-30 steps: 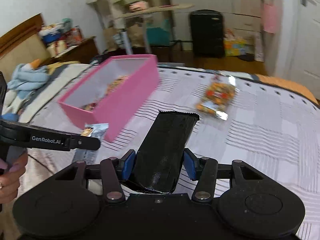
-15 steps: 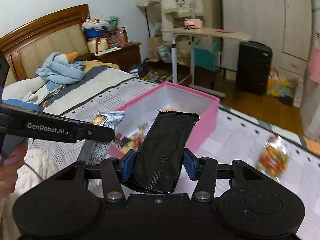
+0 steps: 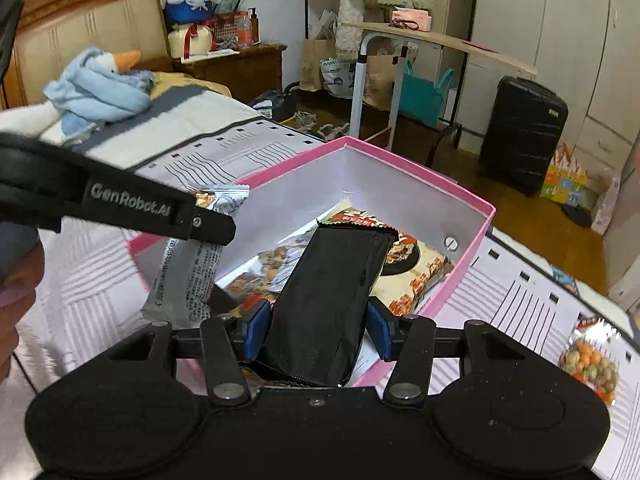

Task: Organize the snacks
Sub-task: 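Carry the white packet and black bag into the pink box, open both tools, then grasp the last quail-egg bag with the left tool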

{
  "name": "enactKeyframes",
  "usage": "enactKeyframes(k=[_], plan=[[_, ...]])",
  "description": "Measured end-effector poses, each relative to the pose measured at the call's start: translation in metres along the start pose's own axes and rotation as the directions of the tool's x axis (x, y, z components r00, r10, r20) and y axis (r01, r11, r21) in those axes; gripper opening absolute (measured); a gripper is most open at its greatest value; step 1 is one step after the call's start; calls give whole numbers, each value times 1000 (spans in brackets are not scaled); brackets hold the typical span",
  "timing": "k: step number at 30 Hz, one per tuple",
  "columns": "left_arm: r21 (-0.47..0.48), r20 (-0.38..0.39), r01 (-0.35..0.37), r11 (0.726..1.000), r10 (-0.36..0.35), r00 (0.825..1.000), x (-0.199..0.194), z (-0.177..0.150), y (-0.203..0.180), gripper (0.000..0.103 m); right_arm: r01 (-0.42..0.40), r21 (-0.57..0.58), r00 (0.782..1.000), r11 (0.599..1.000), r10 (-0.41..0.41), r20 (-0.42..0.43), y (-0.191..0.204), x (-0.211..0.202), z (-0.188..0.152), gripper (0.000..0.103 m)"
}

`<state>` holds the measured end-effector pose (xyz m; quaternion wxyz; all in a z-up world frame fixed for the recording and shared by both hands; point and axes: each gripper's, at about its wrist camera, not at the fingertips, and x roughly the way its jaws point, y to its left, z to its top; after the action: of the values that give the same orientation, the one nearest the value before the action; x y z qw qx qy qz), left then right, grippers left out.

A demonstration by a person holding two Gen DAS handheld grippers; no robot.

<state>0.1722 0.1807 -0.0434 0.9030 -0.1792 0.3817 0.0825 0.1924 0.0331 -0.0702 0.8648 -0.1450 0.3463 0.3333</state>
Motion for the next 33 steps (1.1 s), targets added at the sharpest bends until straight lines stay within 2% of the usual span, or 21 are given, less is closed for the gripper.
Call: enactKeyframes(k=[1, 2, 3, 4, 5, 12, 18, 22, 24, 25, 26, 28, 33], plan=[[-5, 1, -4, 1000, 4, 1000, 5, 1, 1, 32, 13, -1, 1000, 1000, -13, 6, 1, 2, 0, 64], [-14, -1, -7, 1000, 7, 1000, 8, 1, 2, 34, 33, 4, 999, 999, -33, 9, 1, 2, -2, 74], [-7, -16, -13, 1000, 13, 1000, 12, 2, 2, 44, 45, 12, 999, 999, -45, 11, 1, 0, -1, 77], [17, -42, -22, 1000, 23, 999, 14, 0, 0, 49, 51, 20, 999, 999, -51, 19, 1, -5, -2, 77], [26, -50, -28, 999, 29, 998, 14, -1, -1, 49, 45, 27, 998, 999, -46, 35, -1, -12, -3, 77], [87, -12, 4, 996, -3, 1000, -16, -6, -7, 53, 48, 43, 991, 998, -53, 125, -26, -76, -7, 82], [157, 32, 65, 985, -71, 997, -52, -2, -35, 54, 111, 73, 974, 991, -123, 191, -77, -133, -22, 83], [219, 55, 101, 970, -116, 992, -65, 0, -65, 65, 135, 138, 967, 981, -161, 196, -116, -154, -35, 84], [253, 64, 111, 961, -131, 989, -66, 0, -83, 71, 128, 174, 970, 976, -160, 182, -134, -157, -42, 85], [267, 64, 121, 956, -143, 988, -65, 0, -91, 73, 141, 197, 970, 970, -176, 170, -142, -155, -47, 89], [280, 63, 131, 951, -154, 986, -63, 0, -101, 73, 154, 219, 969, 964, -190, 156, -149, -153, -51, 97], [293, 57, 152, 944, -176, 983, -59, -1, -122, 76, 162, 253, 971, 954, -200, 134, -162, -143, -61, 99], [291, 30, 255, 922, -275, 961, -28, -8, -173, 78, 128, 329, 978, 936, -175, 117, -192, -108, -89, 99]])
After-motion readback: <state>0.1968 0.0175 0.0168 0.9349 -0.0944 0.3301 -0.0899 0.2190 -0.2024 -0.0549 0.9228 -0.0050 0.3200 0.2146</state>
